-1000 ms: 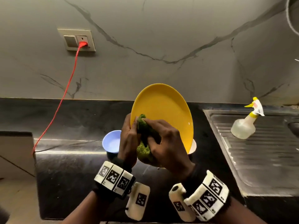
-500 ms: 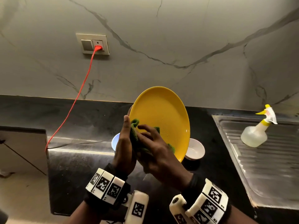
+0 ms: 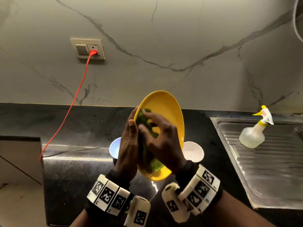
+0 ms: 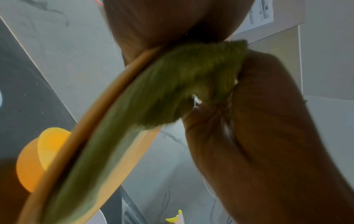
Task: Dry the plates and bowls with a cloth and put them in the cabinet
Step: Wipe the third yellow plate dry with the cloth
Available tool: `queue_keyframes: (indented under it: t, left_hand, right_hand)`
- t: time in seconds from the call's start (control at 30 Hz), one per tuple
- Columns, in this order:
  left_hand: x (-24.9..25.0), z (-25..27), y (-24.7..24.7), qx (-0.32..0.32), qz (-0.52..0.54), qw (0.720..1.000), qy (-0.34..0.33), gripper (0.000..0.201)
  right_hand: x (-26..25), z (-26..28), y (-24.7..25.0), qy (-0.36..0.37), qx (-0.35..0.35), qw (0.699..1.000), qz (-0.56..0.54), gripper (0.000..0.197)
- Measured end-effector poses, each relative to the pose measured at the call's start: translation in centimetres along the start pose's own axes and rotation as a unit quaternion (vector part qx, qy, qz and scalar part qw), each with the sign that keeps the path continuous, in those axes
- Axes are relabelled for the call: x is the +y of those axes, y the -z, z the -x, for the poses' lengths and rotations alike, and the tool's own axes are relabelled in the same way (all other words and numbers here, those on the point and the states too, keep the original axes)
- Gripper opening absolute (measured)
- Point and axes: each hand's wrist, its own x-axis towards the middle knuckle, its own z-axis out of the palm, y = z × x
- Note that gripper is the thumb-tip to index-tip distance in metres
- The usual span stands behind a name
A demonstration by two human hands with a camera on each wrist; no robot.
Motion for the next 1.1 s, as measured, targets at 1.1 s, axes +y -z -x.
queue_keyframes:
  t: [1.1]
  left_hand:
    - [-2.0,0.3,1.7,-0.046,-0.061,0.997,-0.006,0.063]
  right_hand:
    - [1.5,1.1,-0.5,-0.026,0.069,0.997,-0.035,0.028]
